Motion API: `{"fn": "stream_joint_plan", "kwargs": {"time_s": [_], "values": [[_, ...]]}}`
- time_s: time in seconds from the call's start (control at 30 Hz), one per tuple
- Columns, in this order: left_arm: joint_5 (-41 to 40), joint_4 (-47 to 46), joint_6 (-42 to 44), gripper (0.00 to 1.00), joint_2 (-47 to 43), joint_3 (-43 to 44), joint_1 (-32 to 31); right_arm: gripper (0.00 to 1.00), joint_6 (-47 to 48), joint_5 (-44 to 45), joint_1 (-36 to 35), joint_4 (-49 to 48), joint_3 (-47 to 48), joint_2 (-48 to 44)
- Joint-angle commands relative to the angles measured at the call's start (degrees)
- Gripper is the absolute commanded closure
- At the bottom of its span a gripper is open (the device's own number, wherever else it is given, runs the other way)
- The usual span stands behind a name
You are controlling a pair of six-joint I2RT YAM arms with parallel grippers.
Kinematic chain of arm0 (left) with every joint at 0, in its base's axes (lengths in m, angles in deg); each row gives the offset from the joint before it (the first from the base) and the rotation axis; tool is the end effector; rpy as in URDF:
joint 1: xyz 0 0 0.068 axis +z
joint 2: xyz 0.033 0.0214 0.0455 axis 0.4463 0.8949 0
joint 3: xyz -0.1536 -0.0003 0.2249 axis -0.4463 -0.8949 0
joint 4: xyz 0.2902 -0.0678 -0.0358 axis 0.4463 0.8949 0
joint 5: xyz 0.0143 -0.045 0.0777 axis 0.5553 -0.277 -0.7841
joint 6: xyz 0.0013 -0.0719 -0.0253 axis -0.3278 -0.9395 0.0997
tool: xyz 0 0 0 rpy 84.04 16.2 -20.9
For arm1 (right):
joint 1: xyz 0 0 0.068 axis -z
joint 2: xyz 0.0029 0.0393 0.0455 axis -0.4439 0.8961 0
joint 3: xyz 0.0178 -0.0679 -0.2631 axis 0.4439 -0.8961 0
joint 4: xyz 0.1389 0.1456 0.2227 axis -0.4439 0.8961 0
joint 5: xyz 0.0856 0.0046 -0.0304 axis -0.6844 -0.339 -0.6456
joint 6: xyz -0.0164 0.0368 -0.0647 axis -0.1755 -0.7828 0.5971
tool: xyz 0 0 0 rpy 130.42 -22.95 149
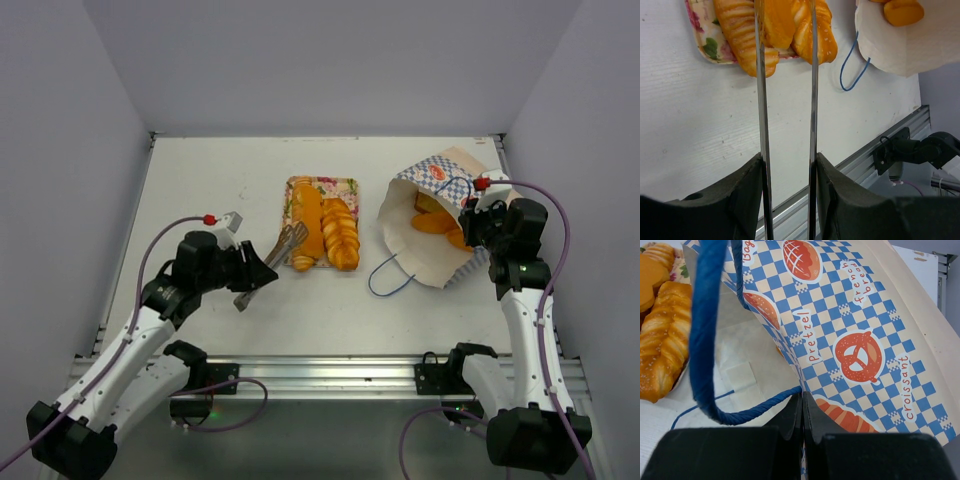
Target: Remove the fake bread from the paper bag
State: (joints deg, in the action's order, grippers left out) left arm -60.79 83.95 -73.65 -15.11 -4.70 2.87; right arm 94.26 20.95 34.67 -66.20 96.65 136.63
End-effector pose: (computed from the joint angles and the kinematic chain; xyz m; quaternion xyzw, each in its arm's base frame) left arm 0.2024 -0.1126 0.2344 -0.0296 0.8774 -0.3642 0.3107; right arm 0.2620 -0.0184 0.3094 -0.1075 0.8240 0.0326 0.5553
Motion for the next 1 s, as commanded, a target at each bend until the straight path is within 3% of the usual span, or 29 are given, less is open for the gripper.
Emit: {"fn": "stream_joint_plan", "kwargs": {"time_s": [0.0,0.13,0.33,0.4,0.53,0.67,0.97], "values": [[-1.5,2.0,2.6,0.54,-1.1,4.1,0.4,1.00,-0.1,-0.8,0.4,-2.5,0.3,-1.1],[-2.0,3.6,5.0,0.54,-1.3,6.8,0.4,1.00,0.0,-1.4,0.5,-2.6,0.3,-1.2],[8.1,-0.9,9.9,0.59,1.0,10.4,-0.3,1.00,2.6,-6.8,0.4,-1.3,0.3,-0.8],[9.1,-3.3,10.2,0.59,2.9,11.0,-3.4,1.00,4.6,-9.4,0.4,0.6,0.8,-0.1],[2.5,-6.9,9.7,0.61,9.2,12.1,-16.1,1.00,8.3,-17.9,0.4,4.0,1.8,1.9],[-4.5,-10.1,11.6,0.61,16.8,14.4,-26.8,1.00,10.9,-20.9,0.5,6.2,2.0,1.8],[-13.0,-14.8,21.1,0.60,33.7,23.5,-30.0,1.00,12.8,-21.2,0.5,7.0,2.1,1.2]]}}
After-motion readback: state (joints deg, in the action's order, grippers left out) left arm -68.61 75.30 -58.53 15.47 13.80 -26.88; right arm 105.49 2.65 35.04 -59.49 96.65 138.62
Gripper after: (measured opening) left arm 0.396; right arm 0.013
